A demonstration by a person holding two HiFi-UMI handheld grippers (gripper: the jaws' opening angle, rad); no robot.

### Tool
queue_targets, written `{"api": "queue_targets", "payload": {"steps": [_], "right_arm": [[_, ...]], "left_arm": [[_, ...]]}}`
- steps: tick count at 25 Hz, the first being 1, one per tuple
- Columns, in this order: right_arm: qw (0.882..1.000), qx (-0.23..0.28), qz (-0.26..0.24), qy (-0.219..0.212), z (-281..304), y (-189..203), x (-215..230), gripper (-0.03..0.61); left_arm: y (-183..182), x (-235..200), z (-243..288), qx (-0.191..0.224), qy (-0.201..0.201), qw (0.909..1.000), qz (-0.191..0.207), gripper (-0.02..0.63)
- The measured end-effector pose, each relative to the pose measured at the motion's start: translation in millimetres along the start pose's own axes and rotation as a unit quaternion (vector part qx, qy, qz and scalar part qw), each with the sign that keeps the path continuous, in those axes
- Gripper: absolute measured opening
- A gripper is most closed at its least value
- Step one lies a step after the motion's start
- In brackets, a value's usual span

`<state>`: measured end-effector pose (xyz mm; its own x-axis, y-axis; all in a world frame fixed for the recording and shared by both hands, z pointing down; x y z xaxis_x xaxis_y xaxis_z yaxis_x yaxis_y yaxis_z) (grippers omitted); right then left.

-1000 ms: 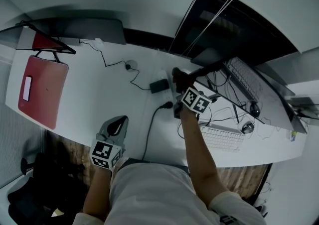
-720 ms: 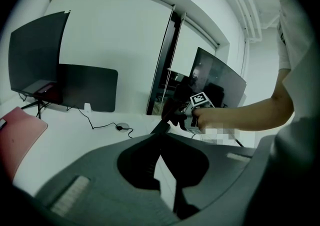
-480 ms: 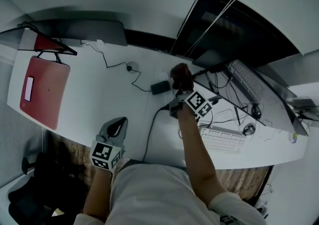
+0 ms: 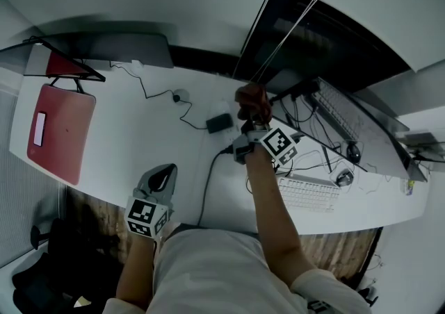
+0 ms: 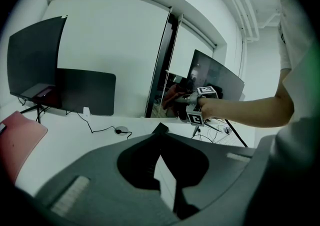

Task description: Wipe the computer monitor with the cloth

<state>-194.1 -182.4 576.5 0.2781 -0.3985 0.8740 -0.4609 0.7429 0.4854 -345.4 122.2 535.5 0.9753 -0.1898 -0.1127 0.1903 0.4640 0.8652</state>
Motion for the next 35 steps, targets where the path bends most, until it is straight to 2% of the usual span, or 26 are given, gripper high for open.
{"api": "queue_targets", "payload": {"steps": [16, 25, 35], "right_arm": [[0.995, 0.059, -0.03, -0.071, -11.0, -43.9, -91.3, 0.04], [0.984, 0.082, -0.089, -0.131, -18.4, -72.3, -150.2, 0.038], [0.969, 0.097, -0.105, -0.2, -33.4, -98.1, -206.2, 0.038]], "left_arm": [[-19.4, 5.9, -0.2, 0.032, 0.035, 0.9987, 0.018, 0.009], [-26.7, 15.1, -4.8, 0.044, 0.047, 0.9976, 0.025, 0.009], [-35.4, 35.1, -10.4, 0.057, 0.05, 0.9965, 0.034, 0.009]]}}
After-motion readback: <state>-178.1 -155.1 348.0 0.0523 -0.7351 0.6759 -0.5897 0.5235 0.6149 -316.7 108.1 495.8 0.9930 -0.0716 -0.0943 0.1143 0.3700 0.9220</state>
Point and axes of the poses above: the fingertips, and each gripper's own axes: z forward along the fingers, x to its right, y out of its underside, the point moved 7 cm from there along -z, backward along the fingers, and after that the axes turned 11 degrees about -y, right-handed, at the moved point
